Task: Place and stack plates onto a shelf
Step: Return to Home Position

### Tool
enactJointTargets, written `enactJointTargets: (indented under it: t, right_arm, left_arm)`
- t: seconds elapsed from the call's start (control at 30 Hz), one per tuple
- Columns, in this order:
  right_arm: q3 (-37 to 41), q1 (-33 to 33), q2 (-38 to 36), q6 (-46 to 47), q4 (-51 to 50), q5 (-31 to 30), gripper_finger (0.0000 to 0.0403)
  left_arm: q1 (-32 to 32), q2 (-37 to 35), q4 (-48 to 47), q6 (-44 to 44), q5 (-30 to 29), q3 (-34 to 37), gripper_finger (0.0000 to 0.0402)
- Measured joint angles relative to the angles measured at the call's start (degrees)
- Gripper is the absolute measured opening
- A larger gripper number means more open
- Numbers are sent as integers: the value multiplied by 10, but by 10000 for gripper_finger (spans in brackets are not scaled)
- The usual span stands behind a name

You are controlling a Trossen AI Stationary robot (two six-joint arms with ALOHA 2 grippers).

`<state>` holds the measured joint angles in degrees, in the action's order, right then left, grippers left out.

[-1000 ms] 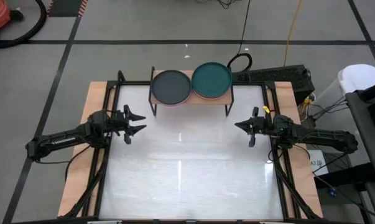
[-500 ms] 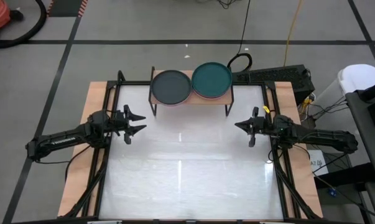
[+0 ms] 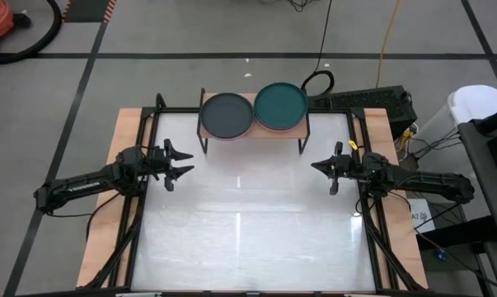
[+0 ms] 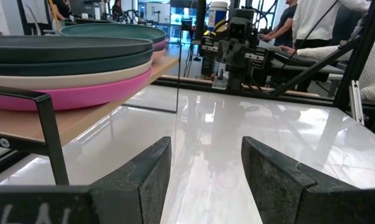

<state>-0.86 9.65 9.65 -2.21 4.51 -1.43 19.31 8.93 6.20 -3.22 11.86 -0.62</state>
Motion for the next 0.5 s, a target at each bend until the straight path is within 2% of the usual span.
enactJointTargets:
  t: [0.5]
  right_arm:
    - [0,0,0,0,0,0,0]
  left_arm:
    - [0,0,0,1,-7,0,200]
